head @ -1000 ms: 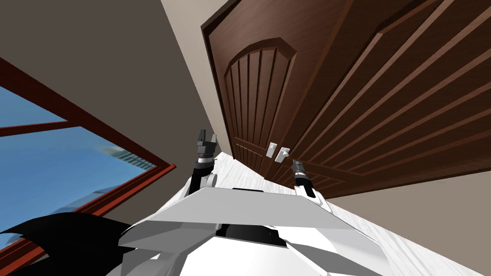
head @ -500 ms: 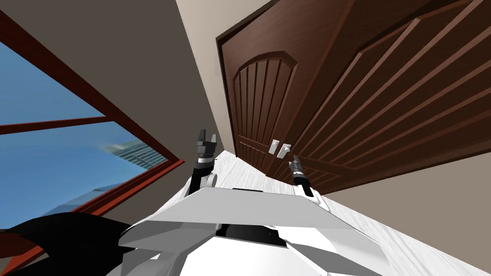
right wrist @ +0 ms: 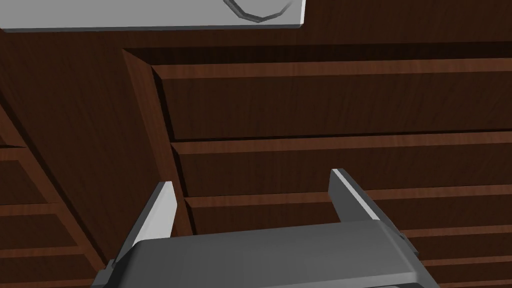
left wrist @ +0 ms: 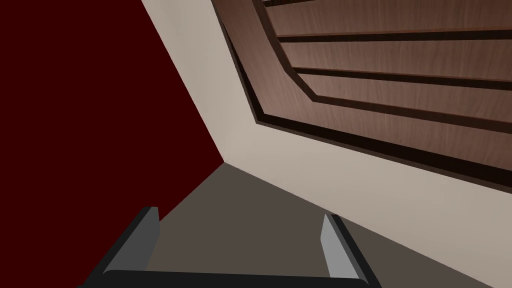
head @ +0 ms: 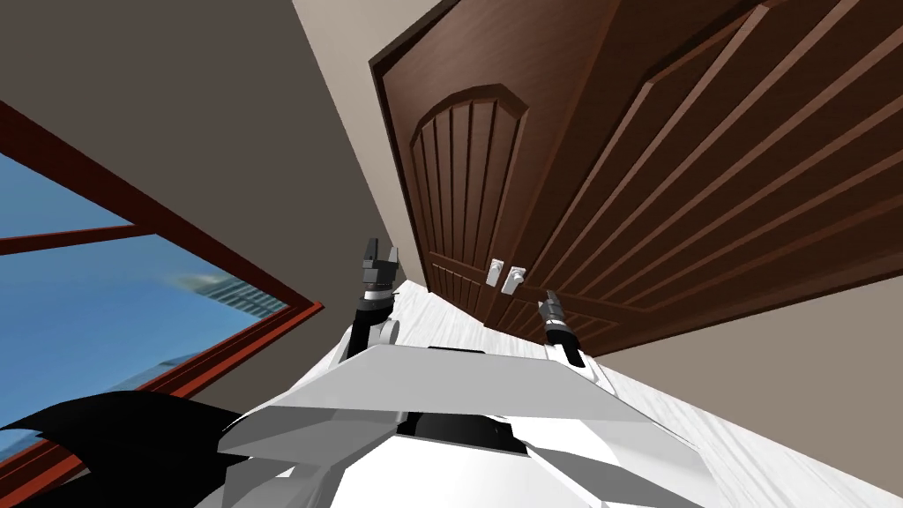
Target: Pull the door open
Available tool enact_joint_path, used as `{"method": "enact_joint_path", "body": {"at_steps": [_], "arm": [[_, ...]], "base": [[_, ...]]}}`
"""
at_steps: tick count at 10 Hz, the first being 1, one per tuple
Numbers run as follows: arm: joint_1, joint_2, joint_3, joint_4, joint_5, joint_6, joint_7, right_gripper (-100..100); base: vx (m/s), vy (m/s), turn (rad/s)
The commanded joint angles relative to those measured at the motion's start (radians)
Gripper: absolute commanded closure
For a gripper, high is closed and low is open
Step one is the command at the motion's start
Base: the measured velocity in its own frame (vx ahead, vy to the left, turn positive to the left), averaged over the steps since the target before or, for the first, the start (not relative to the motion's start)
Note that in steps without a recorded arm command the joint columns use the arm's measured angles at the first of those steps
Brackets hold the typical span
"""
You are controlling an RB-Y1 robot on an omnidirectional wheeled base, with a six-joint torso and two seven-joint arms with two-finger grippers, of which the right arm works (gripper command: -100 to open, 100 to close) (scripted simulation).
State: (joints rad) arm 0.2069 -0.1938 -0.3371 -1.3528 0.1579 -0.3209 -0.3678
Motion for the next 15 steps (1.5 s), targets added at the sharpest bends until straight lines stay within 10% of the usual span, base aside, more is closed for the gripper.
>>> {"method": "enact_joint_path", "body": {"at_steps": [1, 5, 6, 15], "arm": [[-0.011, 0.003, 0.002, 0.006, 0.0, -0.005, 0.003, -100], [-0.034, 0.017, 0.023, 0.0, 0.004, -0.008, 0.006, -100], [-0.034, 0.017, 0.023, 0.0, 0.004, -0.008, 0.006, 100], [0.004, -0.005, 0.019, 0.003, 0.003, -0.008, -0.007, 100]], "base": [[0.174, -0.018, 0.051], [0.202, 0.063, 0.106], [-0.008, -0.006, -0.029], [-0.101, -0.022, -0.008]]}}
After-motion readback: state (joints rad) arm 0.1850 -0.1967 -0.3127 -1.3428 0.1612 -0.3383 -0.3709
